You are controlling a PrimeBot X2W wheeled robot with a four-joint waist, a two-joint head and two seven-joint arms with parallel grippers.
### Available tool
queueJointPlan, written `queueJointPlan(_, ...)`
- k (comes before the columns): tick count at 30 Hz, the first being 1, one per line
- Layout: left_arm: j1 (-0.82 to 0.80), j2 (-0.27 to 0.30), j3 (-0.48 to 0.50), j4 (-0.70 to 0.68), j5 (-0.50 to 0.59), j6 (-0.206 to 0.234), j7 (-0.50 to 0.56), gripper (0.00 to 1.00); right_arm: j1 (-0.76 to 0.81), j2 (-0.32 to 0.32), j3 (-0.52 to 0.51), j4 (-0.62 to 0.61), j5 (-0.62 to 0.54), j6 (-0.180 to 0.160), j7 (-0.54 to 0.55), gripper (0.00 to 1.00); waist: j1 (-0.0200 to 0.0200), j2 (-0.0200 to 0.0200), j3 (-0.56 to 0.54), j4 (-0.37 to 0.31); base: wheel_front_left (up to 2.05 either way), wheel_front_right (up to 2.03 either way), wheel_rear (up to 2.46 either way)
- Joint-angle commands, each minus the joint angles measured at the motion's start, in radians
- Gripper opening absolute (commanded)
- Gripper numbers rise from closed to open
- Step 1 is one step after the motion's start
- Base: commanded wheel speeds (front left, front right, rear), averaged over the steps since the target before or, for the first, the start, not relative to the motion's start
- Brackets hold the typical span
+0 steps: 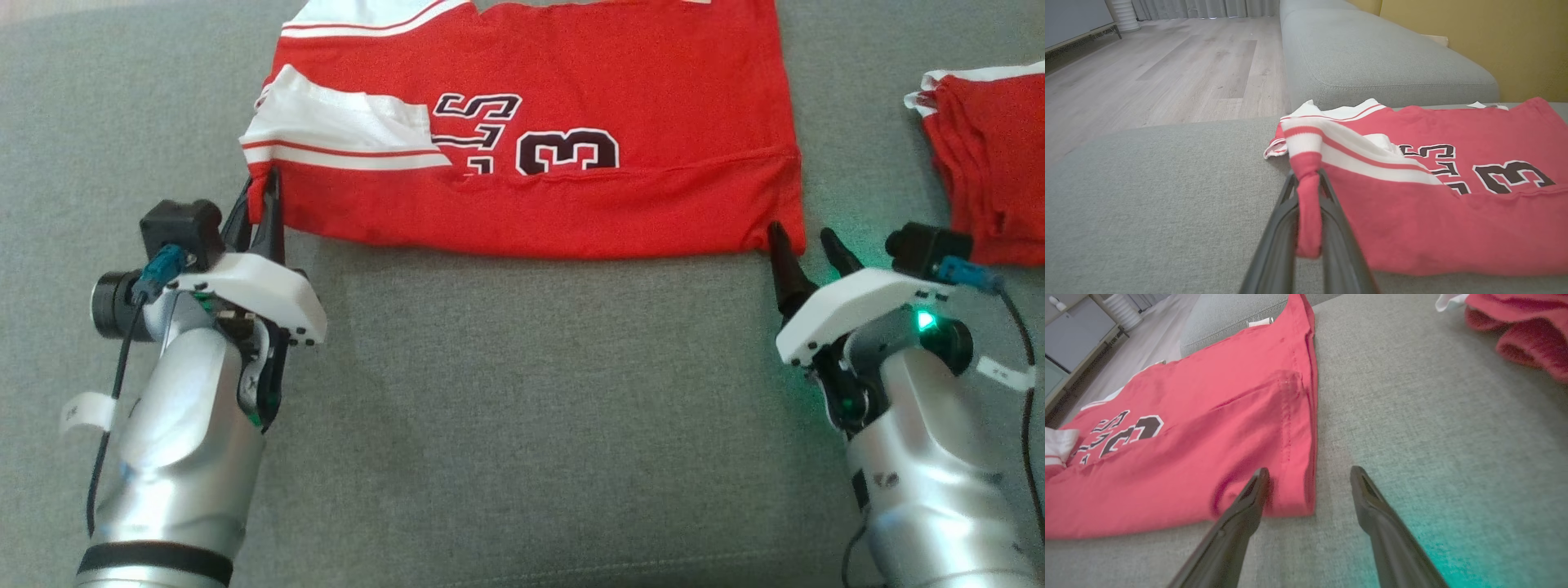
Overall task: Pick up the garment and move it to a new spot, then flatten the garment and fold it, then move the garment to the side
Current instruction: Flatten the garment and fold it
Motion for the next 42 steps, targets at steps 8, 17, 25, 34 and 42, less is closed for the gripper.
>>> queueJointPlan(8,-0.010,0.029,0.021,-0.027,0.001,0.005,-0.012,0.00,-0.097,0.012,0.070,0.116,0.051,-0.001,-0.026,0.00,0.0000,0.0000,0.001,0.004,0.00,0.00,0.00)
queueJointPlan(17,0.012,0.043,0.024,-0.007,-0.012,0.007,-0.012,0.00,-0.119,0.012,0.078,0.180,0.010,-0.001,-0.106,0.00,0.0000,0.0000,-0.035,-0.008,0.00,0.00,0.00)
queueJointPlan(25,0.064,0.054,0.032,-0.009,-0.027,0.015,-0.013,0.00,-0.086,0.012,0.075,0.171,-0.005,-0.001,-0.133,0.00,0.0000,0.0000,-0.098,-0.025,0.00,0.00,0.00)
queueJointPlan(34,0.152,0.061,0.040,-0.032,-0.052,0.019,-0.013,0.00,0.021,-0.027,0.075,0.069,0.006,-0.001,-0.083,0.00,0.0000,0.0000,-0.179,-0.034,0.00,0.00,0.00)
queueJointPlan(42,0.275,0.059,0.032,-0.096,-0.069,0.030,0.000,0.00,0.168,-0.073,0.053,-0.094,0.023,-0.001,0.025,0.00,0.0000,0.0000,-0.248,-0.036,0.00,0.00,0.00)
